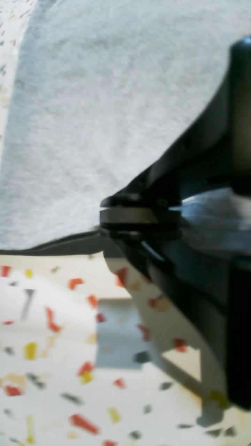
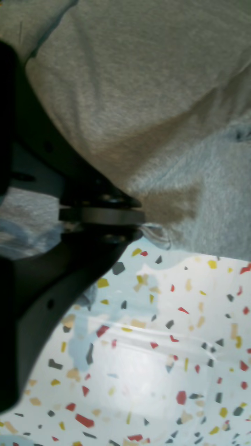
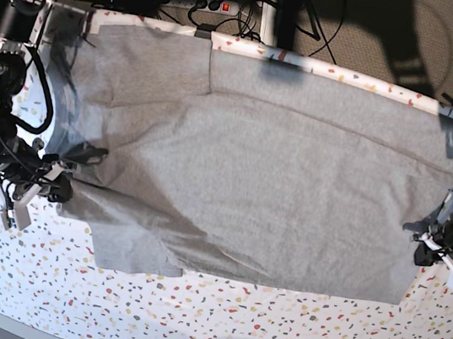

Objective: Fold the T-shirt properly
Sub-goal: 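Lift the side edges and fold them over toward the collar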

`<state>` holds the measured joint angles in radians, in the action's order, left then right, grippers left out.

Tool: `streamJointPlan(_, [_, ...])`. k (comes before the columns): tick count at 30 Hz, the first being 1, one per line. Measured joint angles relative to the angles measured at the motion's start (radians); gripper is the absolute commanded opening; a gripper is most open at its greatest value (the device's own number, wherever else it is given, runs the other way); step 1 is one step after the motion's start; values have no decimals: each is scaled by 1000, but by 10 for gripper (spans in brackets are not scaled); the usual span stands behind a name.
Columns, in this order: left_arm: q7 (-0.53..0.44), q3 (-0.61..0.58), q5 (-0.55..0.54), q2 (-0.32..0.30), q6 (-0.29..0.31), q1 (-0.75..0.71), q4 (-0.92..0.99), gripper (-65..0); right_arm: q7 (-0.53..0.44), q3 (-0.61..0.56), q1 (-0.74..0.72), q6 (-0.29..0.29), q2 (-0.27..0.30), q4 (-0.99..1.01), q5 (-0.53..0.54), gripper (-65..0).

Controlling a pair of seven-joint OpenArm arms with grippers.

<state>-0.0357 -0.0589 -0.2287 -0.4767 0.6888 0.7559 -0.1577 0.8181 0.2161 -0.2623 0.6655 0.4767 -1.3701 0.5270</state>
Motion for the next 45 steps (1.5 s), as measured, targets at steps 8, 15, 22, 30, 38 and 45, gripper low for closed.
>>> streamJointPlan(8, [167, -1, -66, -6, 3, -15, -171, -650, 30, 0, 22, 0, 0, -54, 0, -650])
streamJointPlan(15, [252, -8, -183, -36, -74, -211, -481, -650, 39, 1, 27, 0, 0, -63, 11, -650])
streamJointPlan(22, [249, -8, -283, -154, -197, -432, -780, -650, 47, 0, 87, 0, 1, -185, 25, -650])
streamJointPlan(30, [299, -9, -288, -206, -272, -501, -947, -650, 52, 113, 245, -2, -6, -347, 52, -650])
streamJointPlan(38, [328, 6, -288, -218, -272, -565, -969, -650, 63, 307, 378, -2, -6, -446, 153, -650])
streamJointPlan(45, [326, 110, -290, -216, -241, -665, -969, -650, 62, 327, 474, -2, -13, -523, 157, -650])
